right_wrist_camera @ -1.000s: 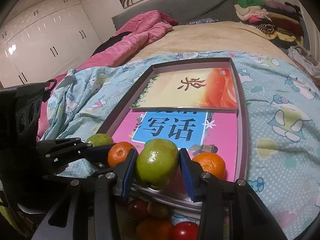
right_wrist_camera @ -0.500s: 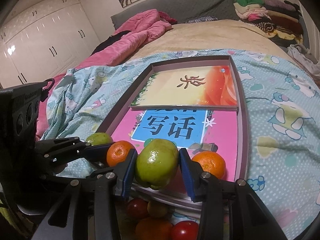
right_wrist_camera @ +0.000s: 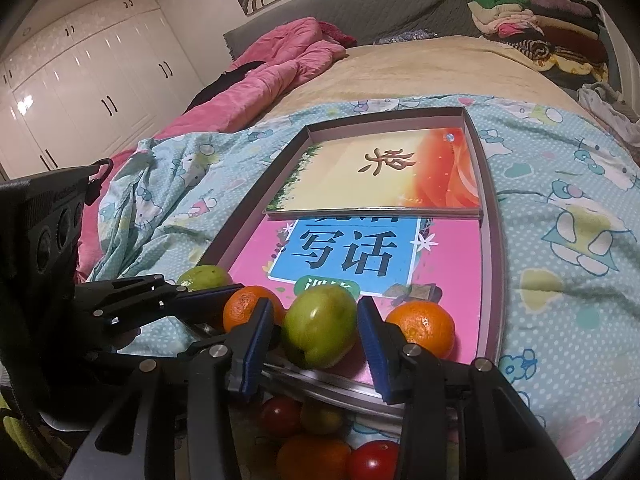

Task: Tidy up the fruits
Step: 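Lower the mandarin onto the pink book and open the left tool while the right releases the green fruit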

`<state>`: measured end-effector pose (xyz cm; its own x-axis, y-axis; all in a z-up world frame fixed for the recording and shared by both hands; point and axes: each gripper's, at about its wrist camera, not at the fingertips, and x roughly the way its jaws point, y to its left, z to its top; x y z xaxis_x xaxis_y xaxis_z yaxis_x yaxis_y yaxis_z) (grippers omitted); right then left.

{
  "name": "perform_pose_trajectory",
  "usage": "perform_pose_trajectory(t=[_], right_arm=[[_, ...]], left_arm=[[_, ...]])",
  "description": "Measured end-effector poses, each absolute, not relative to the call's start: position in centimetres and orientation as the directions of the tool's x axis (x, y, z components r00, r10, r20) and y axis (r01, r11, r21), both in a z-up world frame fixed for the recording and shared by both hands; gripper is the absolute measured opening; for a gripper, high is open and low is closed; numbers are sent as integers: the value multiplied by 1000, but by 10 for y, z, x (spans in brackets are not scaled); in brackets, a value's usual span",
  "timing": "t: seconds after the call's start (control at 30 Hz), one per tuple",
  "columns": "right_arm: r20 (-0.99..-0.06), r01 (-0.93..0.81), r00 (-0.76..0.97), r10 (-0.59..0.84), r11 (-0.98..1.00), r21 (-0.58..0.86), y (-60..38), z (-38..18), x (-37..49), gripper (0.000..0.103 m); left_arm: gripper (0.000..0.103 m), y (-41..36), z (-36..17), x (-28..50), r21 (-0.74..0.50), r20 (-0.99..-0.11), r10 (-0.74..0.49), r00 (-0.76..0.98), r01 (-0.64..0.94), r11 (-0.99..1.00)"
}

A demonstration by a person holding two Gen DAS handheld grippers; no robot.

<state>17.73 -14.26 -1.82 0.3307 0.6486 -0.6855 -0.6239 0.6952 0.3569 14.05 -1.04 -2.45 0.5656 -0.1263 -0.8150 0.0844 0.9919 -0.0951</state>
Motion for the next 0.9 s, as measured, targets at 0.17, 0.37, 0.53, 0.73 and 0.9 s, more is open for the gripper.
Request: perform_pose_trajectory(t=[0.17, 0.37, 0.53, 0.73, 0.9], right_arm=[[-684, -623, 331, 650, 695, 359, -143, -18, 177, 43], [-679, -624, 333, 654, 693, 362, -144, -16, 176, 43], [-675, -619, 346, 652, 699, 358, -146, -14, 177, 43], [-677, -621, 360, 641, 707, 339, -146, -13, 176, 44], [-673, -623, 370, 641, 708, 332, -146, -12, 175, 52]], left_arm=[[44, -10, -21, 138, -90, -810, -124, 573, 87, 992], [46, -11, -19, 136, -83, -809, -118, 576, 86, 993], [54, -11, -15, 134, -86, -803, -121, 583, 88, 992], [58, -9, -13, 132, -83, -800, -113, 590, 78, 994], [59, -8, -13, 132, -85, -800, -112, 590, 72, 994]])
